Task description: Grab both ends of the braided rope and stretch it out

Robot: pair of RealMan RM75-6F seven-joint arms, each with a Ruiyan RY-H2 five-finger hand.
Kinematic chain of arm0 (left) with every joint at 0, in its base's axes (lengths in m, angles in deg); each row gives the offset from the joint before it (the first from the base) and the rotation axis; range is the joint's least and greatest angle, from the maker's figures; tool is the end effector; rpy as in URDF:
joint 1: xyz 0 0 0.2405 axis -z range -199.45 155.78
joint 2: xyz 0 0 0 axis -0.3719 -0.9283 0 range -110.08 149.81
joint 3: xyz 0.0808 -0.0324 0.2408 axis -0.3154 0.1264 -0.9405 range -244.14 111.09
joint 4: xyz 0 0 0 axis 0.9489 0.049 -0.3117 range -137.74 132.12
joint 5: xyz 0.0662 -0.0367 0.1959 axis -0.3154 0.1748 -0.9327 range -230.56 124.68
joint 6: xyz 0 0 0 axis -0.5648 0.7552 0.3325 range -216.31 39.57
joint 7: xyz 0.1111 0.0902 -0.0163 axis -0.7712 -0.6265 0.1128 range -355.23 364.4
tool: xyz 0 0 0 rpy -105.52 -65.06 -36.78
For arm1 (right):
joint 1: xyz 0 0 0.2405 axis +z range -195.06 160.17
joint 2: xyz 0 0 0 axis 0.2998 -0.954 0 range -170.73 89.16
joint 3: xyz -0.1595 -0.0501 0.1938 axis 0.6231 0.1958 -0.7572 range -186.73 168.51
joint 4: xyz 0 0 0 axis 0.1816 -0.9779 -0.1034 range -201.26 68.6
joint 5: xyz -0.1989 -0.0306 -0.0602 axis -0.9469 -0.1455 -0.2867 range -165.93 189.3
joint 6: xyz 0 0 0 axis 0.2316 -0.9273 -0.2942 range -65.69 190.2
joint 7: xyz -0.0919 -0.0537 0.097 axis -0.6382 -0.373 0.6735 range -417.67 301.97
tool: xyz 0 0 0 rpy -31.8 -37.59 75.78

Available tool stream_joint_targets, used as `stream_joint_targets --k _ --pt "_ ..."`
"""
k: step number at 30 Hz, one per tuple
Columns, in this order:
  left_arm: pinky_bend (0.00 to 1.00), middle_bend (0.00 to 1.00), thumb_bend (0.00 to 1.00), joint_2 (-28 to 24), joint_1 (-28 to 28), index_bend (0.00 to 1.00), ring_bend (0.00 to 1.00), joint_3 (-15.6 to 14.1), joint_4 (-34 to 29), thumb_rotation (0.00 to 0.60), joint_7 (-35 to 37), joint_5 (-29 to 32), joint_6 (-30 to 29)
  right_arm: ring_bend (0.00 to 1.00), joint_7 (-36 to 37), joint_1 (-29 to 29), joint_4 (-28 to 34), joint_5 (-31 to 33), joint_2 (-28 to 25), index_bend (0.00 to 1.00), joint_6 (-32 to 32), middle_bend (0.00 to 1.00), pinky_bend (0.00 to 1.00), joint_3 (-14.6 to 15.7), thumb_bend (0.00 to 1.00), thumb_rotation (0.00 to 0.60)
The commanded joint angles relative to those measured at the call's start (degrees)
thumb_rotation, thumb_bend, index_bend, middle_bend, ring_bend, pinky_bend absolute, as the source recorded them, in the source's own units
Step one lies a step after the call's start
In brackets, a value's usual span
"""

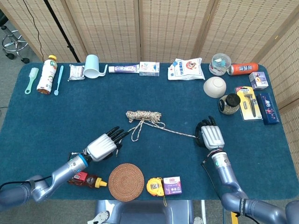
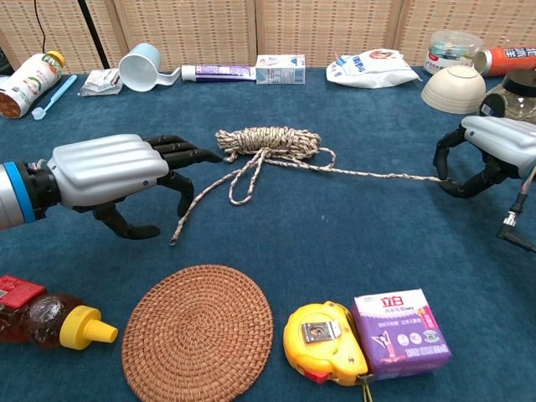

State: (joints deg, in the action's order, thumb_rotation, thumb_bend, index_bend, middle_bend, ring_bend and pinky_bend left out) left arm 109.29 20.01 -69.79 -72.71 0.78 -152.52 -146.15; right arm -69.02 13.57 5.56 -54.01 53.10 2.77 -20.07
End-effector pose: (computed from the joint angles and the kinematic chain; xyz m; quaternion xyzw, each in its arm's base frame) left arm -0.1826 0.3033 -0.0388 -0.8743 -0.1822 -0.3424 0.2919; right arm -0.2405 -0.3303 -0.0127 0.6510 -0.4483 0.3594 0.4961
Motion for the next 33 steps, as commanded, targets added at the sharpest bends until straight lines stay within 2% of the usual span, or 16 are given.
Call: stream_joint_targets --k 1,14,33 --pt "0.00 0.00 0.28 0.4 0.2 0.46 0.00 -0.2 0.4 0.600 -0.2 0.3 0.5 0.20 0.1 -0.1 -0.1 0.1 0.0 0.62 0.0 0.35 0.00 0.0 0.51 0.600" --pt "0.00 0.00 0.28 1.9 0.1 0.46 0.00 -0.8 2.4 0.600 -0.9 1.4 0.6 0.19 0.5 -0.3 -0.8 0.2 0.2 0.63 0.4 0.35 0.00 0.1 0.51 0.600" --pt "0.00 0.00 0.28 4.8 1.5 0.47 0.00 -0.1 3.9 0.600 -1.9 2.6 1.3 0.19 0.9 -0.5 -1.0 0.0 0.1 0.63 0.7 0.35 0.00 0.0 0.51 0.600"
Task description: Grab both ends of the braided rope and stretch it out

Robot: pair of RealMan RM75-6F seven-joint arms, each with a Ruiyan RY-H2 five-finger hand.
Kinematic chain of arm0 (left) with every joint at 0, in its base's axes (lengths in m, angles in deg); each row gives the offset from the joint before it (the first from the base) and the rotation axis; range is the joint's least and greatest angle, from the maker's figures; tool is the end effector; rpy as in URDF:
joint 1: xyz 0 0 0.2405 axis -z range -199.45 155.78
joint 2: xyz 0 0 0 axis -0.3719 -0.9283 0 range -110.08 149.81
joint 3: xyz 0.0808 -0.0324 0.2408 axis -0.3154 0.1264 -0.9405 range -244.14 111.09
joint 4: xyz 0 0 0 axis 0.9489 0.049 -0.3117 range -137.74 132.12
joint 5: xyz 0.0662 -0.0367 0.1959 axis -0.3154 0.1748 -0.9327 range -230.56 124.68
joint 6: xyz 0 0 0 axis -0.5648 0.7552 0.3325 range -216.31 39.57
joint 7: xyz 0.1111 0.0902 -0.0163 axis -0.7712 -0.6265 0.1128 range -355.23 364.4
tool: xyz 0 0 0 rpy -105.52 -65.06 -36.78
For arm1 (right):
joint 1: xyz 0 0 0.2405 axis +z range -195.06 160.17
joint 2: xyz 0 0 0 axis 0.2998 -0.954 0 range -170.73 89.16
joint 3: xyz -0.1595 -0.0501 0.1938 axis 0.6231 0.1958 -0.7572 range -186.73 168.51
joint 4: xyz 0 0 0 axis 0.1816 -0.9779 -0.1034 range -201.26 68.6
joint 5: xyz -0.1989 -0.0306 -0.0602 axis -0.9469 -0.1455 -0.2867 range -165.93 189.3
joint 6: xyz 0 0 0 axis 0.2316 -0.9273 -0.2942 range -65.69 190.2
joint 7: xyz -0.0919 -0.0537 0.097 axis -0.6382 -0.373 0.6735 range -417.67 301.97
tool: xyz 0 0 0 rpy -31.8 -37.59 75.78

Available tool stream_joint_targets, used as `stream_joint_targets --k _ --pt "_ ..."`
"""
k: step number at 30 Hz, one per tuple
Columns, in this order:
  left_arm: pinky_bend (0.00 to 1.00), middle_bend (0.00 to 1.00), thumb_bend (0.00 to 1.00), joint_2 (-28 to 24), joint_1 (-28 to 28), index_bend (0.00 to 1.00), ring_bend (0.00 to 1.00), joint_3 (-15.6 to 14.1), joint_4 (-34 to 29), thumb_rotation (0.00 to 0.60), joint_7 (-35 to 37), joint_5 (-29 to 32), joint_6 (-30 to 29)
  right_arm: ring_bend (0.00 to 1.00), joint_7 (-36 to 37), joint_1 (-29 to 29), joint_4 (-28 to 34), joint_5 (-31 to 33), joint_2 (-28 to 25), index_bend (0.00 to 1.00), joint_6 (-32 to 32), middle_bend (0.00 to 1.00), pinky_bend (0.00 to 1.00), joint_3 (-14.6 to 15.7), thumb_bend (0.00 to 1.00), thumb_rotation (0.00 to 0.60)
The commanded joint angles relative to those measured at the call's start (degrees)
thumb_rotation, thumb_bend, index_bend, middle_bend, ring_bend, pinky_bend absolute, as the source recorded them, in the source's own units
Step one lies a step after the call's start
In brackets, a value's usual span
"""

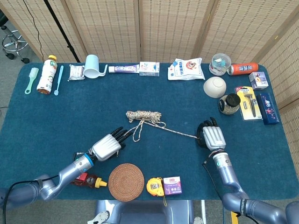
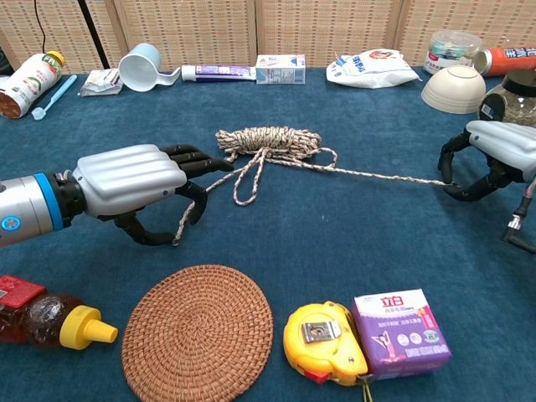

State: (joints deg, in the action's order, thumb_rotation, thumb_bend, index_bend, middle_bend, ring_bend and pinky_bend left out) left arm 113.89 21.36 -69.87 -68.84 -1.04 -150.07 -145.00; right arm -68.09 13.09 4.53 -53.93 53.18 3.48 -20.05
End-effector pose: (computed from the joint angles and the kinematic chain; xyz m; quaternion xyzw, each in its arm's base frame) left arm -0.1769 0.3077 -0.0609 -0.8764 -0.1784 -0.3349 0.2966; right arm -0.2477 -0.3295 -0.0128 0.6476 -0.4555 0.3540 0.4978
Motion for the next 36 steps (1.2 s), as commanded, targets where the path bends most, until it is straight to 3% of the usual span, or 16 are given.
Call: stream_joint_targets --k 1,36 --pt "0.00 0.00 0.28 0.3 0.2 0.48 0.00 0.0 0.1 0.600 -0.1 0.1 0.2 0.19 0.1 0.0 0.0 -0.1 0.0 0.63 0.0 0.35 0.00 0.0 0.51 0.600" --pt "0.00 0.00 0.40 1.4 0.9 0.54 0.00 -0.5 1.0 0.600 -0.4 1.3 0.7 0.20 0.1 -0.1 0.1 0.0 -0.1 0.63 0.2 0.35 0.00 -0.1 0.51 0.600"
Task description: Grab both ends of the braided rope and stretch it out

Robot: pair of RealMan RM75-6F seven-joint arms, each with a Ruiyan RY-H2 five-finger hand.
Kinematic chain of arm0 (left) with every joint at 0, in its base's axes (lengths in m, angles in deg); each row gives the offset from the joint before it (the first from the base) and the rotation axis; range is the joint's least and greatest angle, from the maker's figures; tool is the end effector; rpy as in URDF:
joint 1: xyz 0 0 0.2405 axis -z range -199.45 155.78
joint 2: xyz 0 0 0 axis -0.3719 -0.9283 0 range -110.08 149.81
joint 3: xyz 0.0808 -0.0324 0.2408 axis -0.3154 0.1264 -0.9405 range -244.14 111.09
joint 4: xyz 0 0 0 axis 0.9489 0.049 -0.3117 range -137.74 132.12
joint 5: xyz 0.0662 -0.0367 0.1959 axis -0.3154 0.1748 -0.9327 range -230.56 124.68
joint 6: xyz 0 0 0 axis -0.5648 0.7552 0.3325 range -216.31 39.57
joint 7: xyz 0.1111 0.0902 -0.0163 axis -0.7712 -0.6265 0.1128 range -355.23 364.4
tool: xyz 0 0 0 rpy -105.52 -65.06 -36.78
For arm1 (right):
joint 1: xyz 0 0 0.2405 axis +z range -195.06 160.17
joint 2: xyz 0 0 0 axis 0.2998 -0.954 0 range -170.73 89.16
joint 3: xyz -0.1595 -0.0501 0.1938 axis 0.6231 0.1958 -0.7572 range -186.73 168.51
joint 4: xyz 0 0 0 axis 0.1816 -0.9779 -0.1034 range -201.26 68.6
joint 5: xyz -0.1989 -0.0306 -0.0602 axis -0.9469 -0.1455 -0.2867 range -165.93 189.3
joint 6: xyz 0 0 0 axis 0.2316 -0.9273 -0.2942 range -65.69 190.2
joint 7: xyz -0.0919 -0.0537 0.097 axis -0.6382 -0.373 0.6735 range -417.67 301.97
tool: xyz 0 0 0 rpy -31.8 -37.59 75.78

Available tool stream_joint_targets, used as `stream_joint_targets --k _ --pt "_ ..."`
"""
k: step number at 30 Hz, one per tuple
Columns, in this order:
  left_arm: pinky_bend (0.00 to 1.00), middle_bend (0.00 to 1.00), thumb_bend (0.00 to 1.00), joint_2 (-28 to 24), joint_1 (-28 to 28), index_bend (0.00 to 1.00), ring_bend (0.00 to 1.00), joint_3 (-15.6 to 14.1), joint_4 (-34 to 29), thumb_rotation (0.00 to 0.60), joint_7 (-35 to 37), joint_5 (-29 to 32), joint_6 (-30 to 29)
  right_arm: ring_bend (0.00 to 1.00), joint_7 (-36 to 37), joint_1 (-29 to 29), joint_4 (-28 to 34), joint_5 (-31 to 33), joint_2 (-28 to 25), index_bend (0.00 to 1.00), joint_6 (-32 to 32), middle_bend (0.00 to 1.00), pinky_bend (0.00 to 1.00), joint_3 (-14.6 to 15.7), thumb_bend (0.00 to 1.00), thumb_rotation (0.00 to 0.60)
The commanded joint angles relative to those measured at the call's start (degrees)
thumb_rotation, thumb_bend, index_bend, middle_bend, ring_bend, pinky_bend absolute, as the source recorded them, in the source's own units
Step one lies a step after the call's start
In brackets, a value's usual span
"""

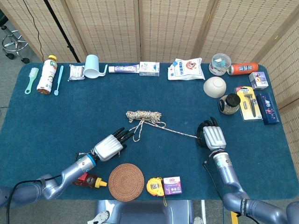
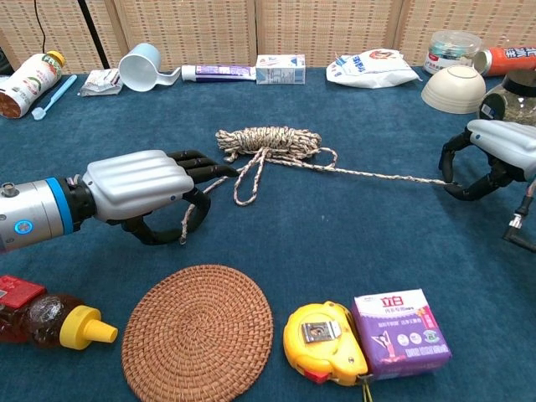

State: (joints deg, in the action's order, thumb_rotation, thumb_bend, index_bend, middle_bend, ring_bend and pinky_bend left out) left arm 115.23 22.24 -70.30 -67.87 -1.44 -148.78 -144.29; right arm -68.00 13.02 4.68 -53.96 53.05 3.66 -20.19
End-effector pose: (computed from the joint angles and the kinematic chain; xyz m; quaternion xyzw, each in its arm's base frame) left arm -0.1744 0.3089 -0.0686 -0.8787 -0.1799 -0.3294 0.2950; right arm -0.2477 -0.3296 -0.0123 0.6471 -0.4568 0.3543 0.4970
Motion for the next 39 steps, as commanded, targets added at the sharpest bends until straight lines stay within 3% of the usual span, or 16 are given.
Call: stream_joint_targets --k 1,39 --pt "0.00 0.00 0.40 0.0 0.0 0.54 0.00 0.0 0.1 0.600 0.0 0.0 0.0 0.20 0.0 0.0 0.0 0.0 0.0 0.64 0.0 0.35 0.00 0.0 0.51 0.600" --pt "0.00 0.05 0.39 -0.4 -1.0 0.61 0.00 -0.1 0.2 0.600 1.2 -0.1 -3.0 0.20 -0.1 0.1 0.1 0.1 0.1 0.64 0.4 0.36 0.00 0.0 0.51 0.600"
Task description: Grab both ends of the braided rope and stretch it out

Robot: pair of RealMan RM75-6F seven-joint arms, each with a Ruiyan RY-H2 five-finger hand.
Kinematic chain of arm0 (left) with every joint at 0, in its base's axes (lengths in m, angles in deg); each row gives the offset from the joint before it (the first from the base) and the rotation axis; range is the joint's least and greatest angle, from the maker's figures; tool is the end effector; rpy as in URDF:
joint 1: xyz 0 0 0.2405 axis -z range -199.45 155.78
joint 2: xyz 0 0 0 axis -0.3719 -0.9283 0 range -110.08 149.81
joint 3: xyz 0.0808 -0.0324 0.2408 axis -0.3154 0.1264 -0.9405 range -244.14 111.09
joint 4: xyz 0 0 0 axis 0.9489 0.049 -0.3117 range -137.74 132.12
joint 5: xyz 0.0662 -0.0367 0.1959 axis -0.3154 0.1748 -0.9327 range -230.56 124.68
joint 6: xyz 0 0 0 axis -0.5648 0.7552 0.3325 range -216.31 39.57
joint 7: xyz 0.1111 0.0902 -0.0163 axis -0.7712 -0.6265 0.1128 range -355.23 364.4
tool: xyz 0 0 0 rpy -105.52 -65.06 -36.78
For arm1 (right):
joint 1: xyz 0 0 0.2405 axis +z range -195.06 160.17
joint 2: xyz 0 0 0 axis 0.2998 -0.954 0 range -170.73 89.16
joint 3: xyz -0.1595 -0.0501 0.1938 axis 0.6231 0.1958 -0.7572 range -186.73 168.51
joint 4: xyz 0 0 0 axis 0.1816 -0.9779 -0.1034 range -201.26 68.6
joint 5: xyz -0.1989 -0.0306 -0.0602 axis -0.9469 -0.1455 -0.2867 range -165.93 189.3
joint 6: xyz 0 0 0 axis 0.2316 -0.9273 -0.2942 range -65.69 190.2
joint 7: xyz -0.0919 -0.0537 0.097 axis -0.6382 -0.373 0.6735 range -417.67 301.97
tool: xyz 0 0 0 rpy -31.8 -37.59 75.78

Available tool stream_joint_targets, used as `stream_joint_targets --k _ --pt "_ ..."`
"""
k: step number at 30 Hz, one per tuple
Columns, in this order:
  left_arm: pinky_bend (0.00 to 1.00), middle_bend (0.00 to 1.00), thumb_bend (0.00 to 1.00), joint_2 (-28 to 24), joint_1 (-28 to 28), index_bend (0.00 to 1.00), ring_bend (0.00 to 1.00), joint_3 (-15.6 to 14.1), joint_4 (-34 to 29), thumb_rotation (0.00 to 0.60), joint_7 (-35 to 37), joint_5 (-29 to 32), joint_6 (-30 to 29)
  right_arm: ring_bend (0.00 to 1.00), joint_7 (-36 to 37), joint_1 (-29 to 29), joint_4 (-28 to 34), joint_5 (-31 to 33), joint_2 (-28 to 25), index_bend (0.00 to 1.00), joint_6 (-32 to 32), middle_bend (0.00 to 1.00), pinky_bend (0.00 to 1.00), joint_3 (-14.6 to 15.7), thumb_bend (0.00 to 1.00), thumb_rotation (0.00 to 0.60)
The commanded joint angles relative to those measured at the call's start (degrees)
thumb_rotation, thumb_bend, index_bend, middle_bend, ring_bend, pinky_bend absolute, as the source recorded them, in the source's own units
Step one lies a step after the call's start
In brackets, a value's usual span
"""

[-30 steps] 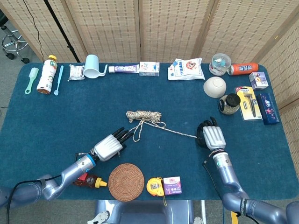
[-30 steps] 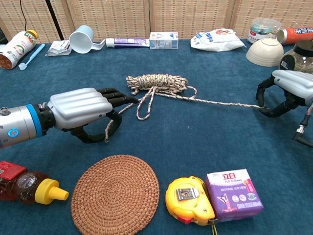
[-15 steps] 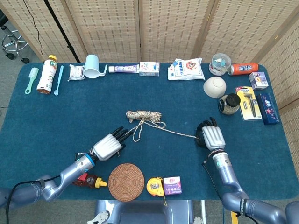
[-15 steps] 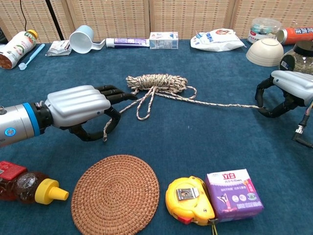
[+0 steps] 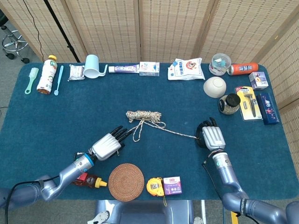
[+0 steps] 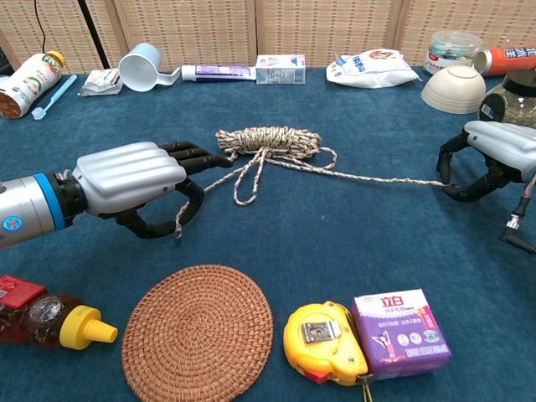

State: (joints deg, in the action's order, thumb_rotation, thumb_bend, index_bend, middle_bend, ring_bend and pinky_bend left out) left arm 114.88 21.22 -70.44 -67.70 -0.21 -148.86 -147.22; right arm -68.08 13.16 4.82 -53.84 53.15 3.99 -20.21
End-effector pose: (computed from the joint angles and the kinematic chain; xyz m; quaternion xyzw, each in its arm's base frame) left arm -0.1774 0.3084 -0.0612 -0.8667 -0.1875 -0.3486 0.3034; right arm -0.2463 -0.3296 -0.0140 0.6485 -0.4587 0.3537 0.4940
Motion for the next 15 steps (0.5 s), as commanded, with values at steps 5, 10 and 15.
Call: stream_joint_targets --k 5,10,15 --pt "0.00 0.07 0.39 -0.3 -0.2 0.62 0.00 0.0 0.0 0.600 0.1 0.0 -0.3 0.20 -0.1 0.0 0.1 0.0 0.0 0.64 0.0 0.36 0.00 0.0 0.51 0.600" --pt "0.00 0.07 0.39 -0.7 -0.2 0.65 0.00 -0.1 -0.2 0.600 0.3 -0.1 -0.6 0.20 -0.2 0.1 0.3 0.1 -0.1 0.64 0.1 0.36 0.00 0.0 0.51 0.600" --pt "0.00 0.07 0.39 -1.2 -0.3 0.67 0.00 0.0 -0.7 0.600 0.6 0.0 -0.7 0.20 -0.3 0.1 0.5 0.1 -0.2 0.64 0.1 0.36 0.00 0.0 0.51 0.600"
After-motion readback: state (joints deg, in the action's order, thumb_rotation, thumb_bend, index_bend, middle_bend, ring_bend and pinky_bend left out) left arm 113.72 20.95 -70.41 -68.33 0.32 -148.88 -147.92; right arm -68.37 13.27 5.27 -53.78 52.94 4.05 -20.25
